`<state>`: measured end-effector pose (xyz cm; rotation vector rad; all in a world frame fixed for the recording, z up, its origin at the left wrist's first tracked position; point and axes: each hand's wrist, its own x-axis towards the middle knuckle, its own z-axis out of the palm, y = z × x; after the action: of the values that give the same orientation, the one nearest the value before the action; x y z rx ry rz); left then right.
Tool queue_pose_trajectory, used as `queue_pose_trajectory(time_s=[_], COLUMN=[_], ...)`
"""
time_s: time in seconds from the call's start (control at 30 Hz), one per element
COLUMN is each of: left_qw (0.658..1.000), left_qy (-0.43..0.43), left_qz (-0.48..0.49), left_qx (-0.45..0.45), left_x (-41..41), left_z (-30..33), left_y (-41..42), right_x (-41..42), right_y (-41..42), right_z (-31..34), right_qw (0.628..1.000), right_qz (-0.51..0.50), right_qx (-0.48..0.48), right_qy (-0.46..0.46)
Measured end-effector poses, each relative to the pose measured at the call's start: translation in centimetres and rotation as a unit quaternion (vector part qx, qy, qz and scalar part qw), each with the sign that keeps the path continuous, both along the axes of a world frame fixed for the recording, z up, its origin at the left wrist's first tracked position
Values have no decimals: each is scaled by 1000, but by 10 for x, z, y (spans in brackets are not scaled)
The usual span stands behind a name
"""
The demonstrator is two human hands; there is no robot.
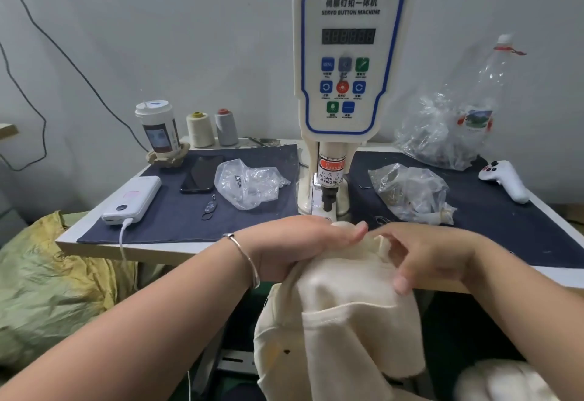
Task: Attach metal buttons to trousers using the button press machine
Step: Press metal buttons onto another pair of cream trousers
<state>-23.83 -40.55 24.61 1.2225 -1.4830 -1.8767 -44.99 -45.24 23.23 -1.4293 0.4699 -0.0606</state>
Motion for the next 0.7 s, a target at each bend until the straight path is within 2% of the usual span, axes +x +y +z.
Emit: queue_pose_trajectory(time_s=[0.07,0.13,0.2,0.27,0.33,0.4,0.7], left_qw=[998,992,982,970,957,950,981], left_qy=[-57,-124,-181,-227,-236,-226,-83], left_qz=[-13,-11,-17,-76,-167,-215,-177], left_qx=[1,-18,-44,-46,-18,-2,9], left_x=[-6,-10,-7,3,14,22,47], left_z=[-1,-4,-5,-4,-3,-4,-13], left_y=[2,0,-5,-9,-10,-11,-25], right_x=[-11,-15,-21,-29,-38,-43,-29], right_y=[-3,-7,-11,-16,-21,-25,-29], right_z=[5,9,12,14,13,10,4], right_qw=[991,967,957,967,983,992,994], right_qz=[43,68,48,17,-13,-30,-101], right_qx=[-74,-158,-178,-152,-102,-58,38], right_qy=[100,187,223,206,155,112,16])
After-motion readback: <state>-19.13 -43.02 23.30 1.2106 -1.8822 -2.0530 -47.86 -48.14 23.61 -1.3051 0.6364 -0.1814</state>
